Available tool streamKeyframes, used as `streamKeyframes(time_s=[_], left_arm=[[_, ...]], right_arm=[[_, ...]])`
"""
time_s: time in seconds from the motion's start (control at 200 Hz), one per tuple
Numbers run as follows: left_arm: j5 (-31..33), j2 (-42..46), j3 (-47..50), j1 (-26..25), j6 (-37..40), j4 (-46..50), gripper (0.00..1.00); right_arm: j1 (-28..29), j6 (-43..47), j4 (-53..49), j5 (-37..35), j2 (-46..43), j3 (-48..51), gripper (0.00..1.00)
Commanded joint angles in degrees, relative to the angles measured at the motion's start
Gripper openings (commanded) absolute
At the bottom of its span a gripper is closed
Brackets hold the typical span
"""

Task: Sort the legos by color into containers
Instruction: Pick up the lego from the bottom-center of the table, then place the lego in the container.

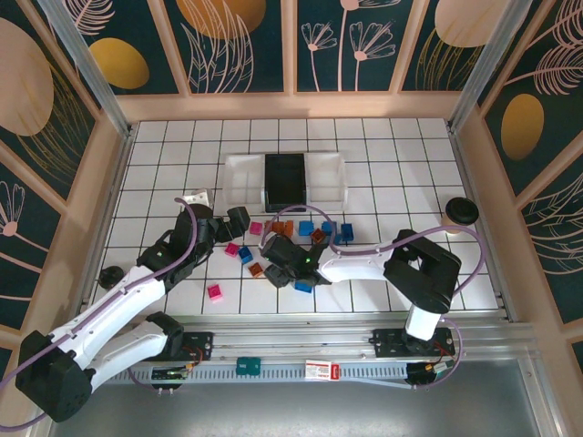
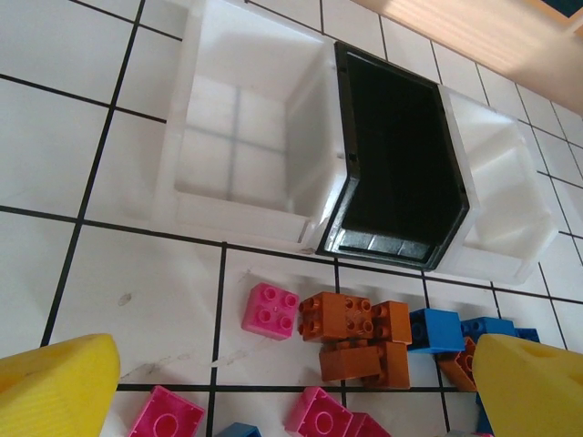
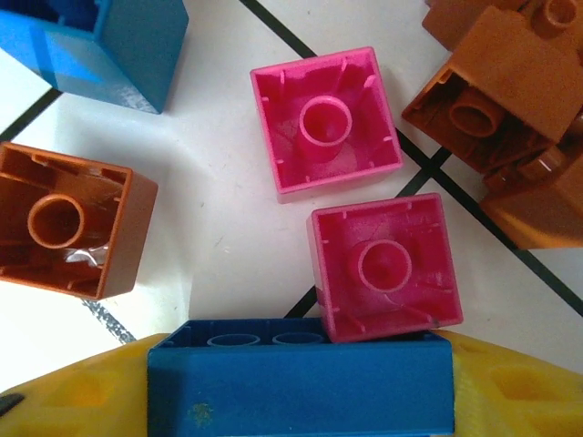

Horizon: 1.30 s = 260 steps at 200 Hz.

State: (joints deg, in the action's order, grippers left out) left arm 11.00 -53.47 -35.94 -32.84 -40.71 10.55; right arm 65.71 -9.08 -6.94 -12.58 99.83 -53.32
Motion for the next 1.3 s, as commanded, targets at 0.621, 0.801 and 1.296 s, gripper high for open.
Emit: streamKeyframes(time_s=[0.621,0.801,1.296], left_arm=[[1.5,-0.4,1.0,0.0,1.2,1.5,0.99],[0.6,-1.4,1.9,0.0,1.0,1.2,0.99],[1.3,-2.0,2.8,0.0,1.1,0.7,0.99]], right_arm=[[-33.2,-2.6,7.6,6.6,-8.3,-7.0,0.45],[-36.6,-3.3,7.1,7.8,1.6,-14.7,0.55],[-32.8,-4.2,5.5,5.2,-7.0,-11.7,0.80]])
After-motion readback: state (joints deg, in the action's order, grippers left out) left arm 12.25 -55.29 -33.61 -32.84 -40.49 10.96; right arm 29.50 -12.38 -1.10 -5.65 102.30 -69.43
